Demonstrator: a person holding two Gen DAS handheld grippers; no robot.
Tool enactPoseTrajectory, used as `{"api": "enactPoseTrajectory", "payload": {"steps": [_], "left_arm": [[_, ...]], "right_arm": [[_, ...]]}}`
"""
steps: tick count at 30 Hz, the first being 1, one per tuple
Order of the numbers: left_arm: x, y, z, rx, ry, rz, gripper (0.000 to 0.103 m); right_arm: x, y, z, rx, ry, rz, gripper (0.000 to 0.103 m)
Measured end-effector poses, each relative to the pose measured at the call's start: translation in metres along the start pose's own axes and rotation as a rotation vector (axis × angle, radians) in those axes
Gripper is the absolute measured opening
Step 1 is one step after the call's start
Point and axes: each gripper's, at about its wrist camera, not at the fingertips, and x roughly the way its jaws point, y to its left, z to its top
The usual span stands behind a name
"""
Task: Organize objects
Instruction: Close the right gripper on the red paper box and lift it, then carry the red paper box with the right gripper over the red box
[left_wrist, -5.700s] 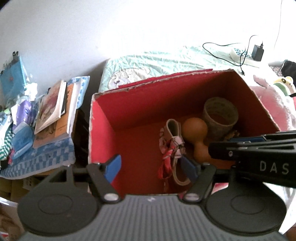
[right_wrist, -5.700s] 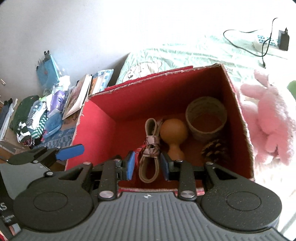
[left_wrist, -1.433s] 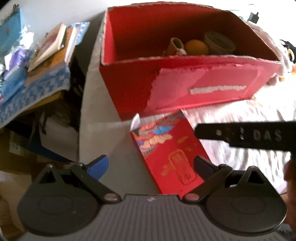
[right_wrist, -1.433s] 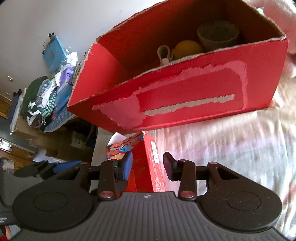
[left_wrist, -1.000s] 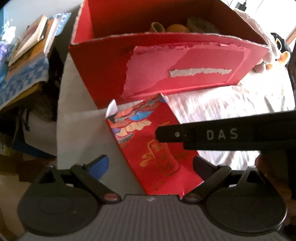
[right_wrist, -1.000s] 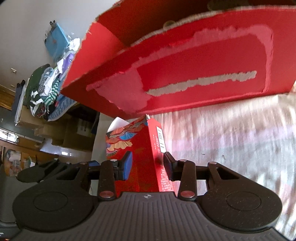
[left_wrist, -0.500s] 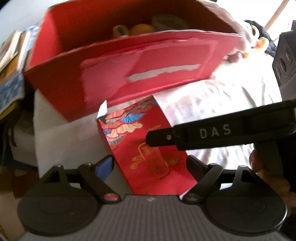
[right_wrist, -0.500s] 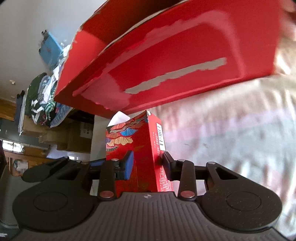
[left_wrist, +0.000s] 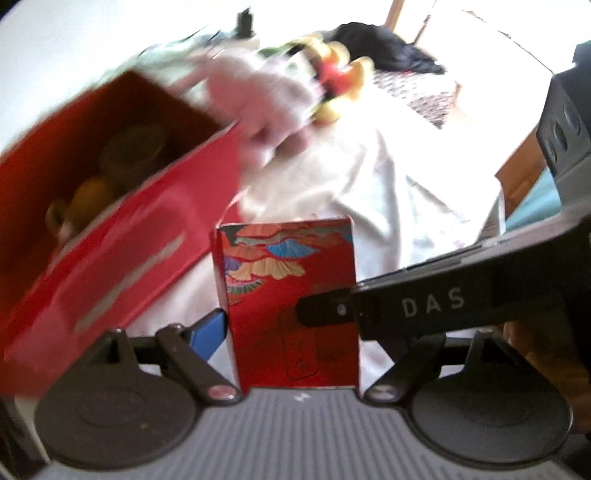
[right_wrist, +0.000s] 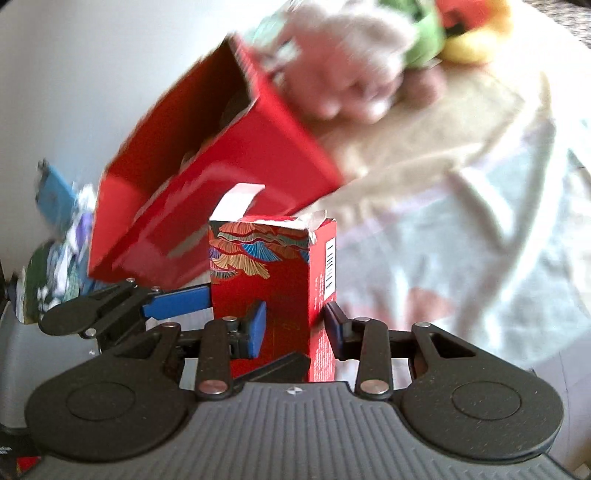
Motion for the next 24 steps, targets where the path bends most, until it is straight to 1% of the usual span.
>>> {"api": "enactPoseTrajectory", "payload": {"steps": [2,6,10,12,15,20,24], "left_arm": [[-0.006,-0.011,0.012,0.039,-0.033,-0.014,0.085],[-0.019,-0.029,0.028,0.104,-0.104,-0.009,0.085],[-0.035,-0.031,0.039,0.116,-0.168,0.001,0.085],[-0.044,-0.029,0.048,0.112,-0.204,0.021,0.085],[-0.060,-0.022,0.057,0.098,-0.252,0.069,0.085],[-0.084,0.003,0.070,0.048,-0.319,0.175,0.085],[-0.097,0.029,0.074,-0.019,-0.339,0.266,0.085]], "right_arm": [[-0.016,-0.008,0.001,0.026,-0.041,-0.006,0.038],[-0.042,-0.011,0.005,0.043,-0.138,-0.011,0.038],[-0.062,-0.005,0.014,-0.007,-0.219,-0.025,0.038],[-0.068,0.000,0.021,-0.031,-0.246,-0.014,0.038],[-0.072,0.009,0.038,-0.064,-0.274,0.024,0.038],[-0.062,0.039,0.069,-0.181,-0.309,0.096,0.038],[-0.044,0.065,0.096,-0.258,-0.298,0.174,0.038]]}}
